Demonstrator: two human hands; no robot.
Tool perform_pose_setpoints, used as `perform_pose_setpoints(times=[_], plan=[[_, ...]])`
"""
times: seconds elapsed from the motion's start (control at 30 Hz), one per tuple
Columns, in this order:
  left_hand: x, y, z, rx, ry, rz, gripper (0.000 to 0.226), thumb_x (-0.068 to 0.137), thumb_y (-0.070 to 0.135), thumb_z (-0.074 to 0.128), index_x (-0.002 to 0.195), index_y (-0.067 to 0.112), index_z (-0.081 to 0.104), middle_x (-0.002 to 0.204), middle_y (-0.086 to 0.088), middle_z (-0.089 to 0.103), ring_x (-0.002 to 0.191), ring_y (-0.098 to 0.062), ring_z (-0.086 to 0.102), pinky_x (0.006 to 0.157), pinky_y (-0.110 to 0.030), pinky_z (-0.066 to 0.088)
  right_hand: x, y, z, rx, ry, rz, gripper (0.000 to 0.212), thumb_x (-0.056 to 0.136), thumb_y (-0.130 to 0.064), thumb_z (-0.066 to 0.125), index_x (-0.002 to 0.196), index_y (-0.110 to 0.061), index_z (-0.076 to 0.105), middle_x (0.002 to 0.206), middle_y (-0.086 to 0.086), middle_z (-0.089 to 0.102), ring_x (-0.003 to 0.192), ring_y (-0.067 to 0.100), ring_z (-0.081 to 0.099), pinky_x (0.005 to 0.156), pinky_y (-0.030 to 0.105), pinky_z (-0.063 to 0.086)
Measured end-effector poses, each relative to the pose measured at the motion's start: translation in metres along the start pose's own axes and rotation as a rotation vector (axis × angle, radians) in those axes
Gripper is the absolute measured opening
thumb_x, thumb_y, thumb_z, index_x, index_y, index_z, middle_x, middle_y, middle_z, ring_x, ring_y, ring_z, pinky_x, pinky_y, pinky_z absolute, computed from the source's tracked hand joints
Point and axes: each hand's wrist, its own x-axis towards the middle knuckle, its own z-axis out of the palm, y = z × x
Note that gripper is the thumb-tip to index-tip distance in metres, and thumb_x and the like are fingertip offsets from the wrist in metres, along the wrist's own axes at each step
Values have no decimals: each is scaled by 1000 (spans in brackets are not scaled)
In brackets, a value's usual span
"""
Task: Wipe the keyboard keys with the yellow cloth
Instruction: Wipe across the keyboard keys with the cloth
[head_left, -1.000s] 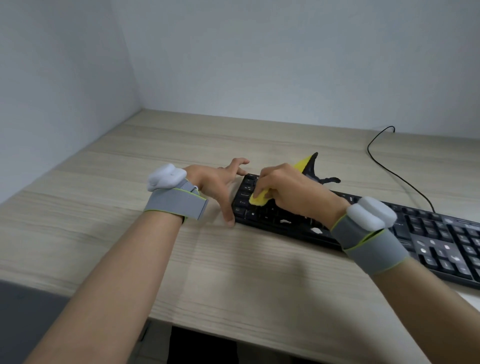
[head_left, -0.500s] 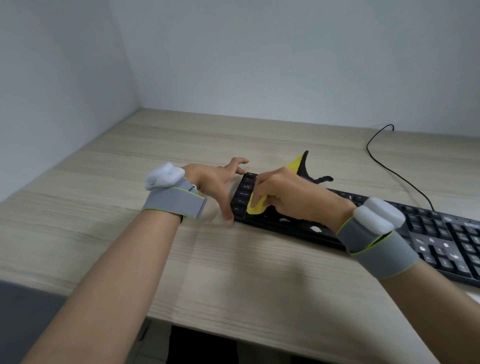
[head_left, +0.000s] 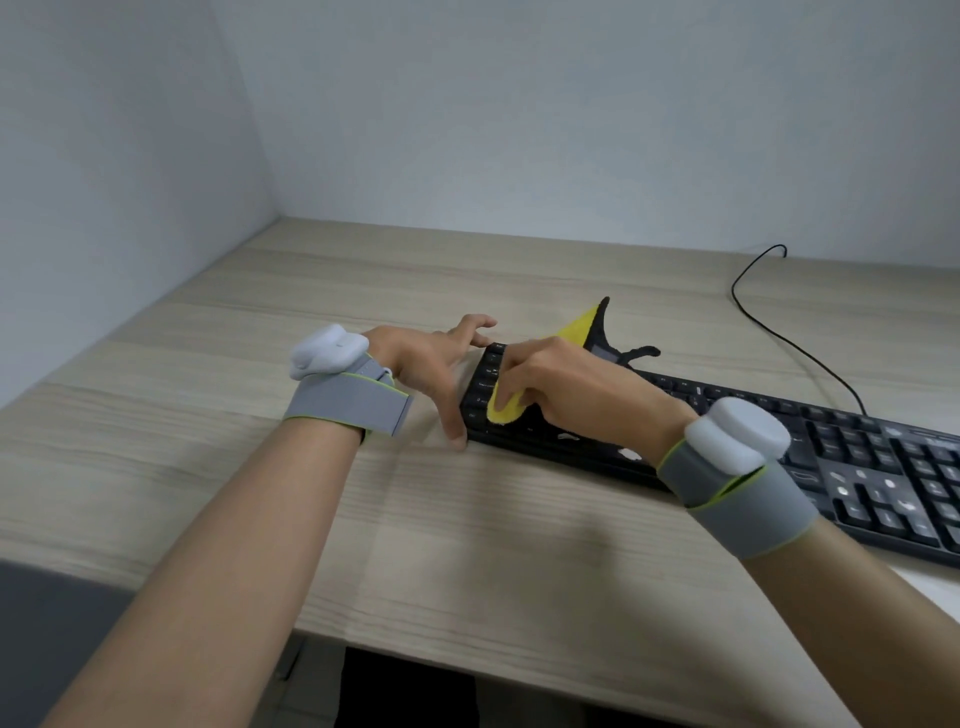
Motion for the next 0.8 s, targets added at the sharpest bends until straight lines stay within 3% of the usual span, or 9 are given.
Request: perform_pose_setpoints(times=[0.1,0.3,0.47,0.63,0.73,0.8], plan=[[1,0,-1,12,-11,3,146,46,26,95,148,32,-10,152,10,25,139,-15,27,109,-29,29,13,-7,4,-110,34,32,46,77,17,42,110,-7,65,116,12,57,100,30,57,81,39,49],[1,0,-1,10,-35,25,146,46,23,95,148,32,-10,150,11,27,138,-18,29,111,-36,32,13,-14,17,-170,50,-47,44,75,15,42,109,-4,64,119,15,55,116,26,44,67,18,23],[2,-3,0,-14,-10,19,143,48,23,95,147,32,-7,153,12,22,140,-14,24,114,-35,25,-5,-2,11,-168,81,14,47,75,17,41,105,-8,65,113,10,58,103,25,50,71,28,38],[2,-1,-1,-1,-41,23,148,45,24,95,148,32,-12,150,12,26,139,-17,29,112,-37,31,11,-15,16,-184,75,-43,41,78,14,42,108,-4,64,117,15,56,111,29,46,67,21,28],[1,-2,-2,-8,-55,10,151,45,21,94,147,35,-16,149,6,32,137,-18,32,110,-36,34,26,-18,21,-226,50,-42,38,82,7,42,111,-7,62,119,16,50,114,30,44,71,34,41],[1,-3,-1,-7,-43,8,149,45,21,94,146,37,-15,140,3,40,131,-16,36,105,-31,37,32,-15,23,-268,46,-11,36,83,5,42,112,-7,61,122,16,47,115,31,43,69,35,41]])
